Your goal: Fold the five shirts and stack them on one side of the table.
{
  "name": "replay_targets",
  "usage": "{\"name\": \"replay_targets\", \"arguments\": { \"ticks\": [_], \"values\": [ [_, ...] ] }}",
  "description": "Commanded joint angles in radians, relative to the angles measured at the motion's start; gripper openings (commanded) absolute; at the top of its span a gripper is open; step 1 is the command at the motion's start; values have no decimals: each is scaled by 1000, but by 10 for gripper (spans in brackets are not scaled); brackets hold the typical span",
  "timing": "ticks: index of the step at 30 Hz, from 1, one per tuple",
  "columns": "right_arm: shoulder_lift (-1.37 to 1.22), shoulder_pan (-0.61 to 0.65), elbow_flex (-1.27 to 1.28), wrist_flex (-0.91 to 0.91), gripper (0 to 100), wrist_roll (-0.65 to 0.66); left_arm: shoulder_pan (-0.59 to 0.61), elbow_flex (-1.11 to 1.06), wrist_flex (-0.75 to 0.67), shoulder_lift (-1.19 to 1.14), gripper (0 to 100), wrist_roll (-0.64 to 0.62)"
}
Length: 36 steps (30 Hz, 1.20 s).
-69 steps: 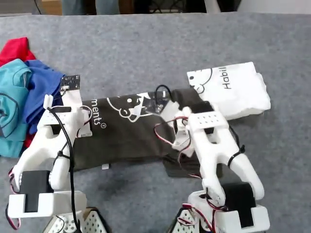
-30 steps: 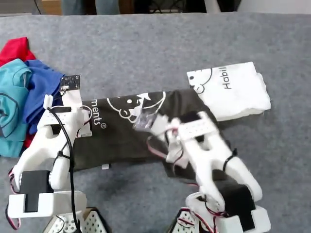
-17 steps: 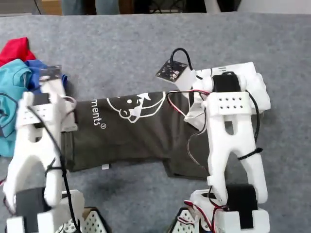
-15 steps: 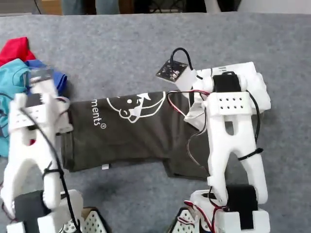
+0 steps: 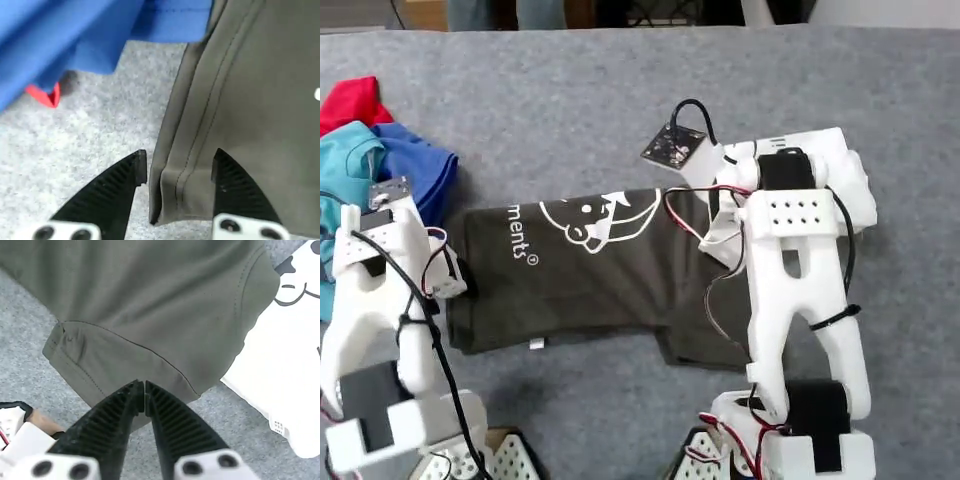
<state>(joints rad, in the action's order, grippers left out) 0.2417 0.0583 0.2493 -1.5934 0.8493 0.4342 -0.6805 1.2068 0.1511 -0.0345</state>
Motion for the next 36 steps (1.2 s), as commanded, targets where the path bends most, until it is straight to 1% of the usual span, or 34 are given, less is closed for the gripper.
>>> {"name": "replay_targets", "arguments": {
  "ticks": [1, 4, 9, 13, 19, 22, 24, 27, 30, 36],
  "values": [
    [7, -8, -2, -2, 15, -8, -2, 45, -12, -38, 232, 9],
    [7, -6, -2, -2, 15, -8, -2, 65, -12, -87, 232, -5],
    [7, -9, -4, -2, 15, -8, 5, 56, -61, -209, 222, -68],
    [7, -11, -4, 12, 15, -8, 4, 82, -87, -316, 150, -107],
    [7, -11, -8, 20, 15, -6, 5, 122, -68, -331, 27, -23],
    [7, -11, -10, 20, 15, -2, 38, 124, -60, -325, 28, 17],
    [7, -11, -8, 20, 15, 0, 91, 128, -58, -305, 28, 35],
    [4, -11, -7, 20, 15, 28, 154, 122, -38, -253, 28, 95],
    [1, -11, -5, 57, 15, 28, 180, 128, 12, -192, 28, 133],
    [-1, -6, -10, 75, 15, 31, 183, 128, 81, -72, 38, 143]
  ]
}}
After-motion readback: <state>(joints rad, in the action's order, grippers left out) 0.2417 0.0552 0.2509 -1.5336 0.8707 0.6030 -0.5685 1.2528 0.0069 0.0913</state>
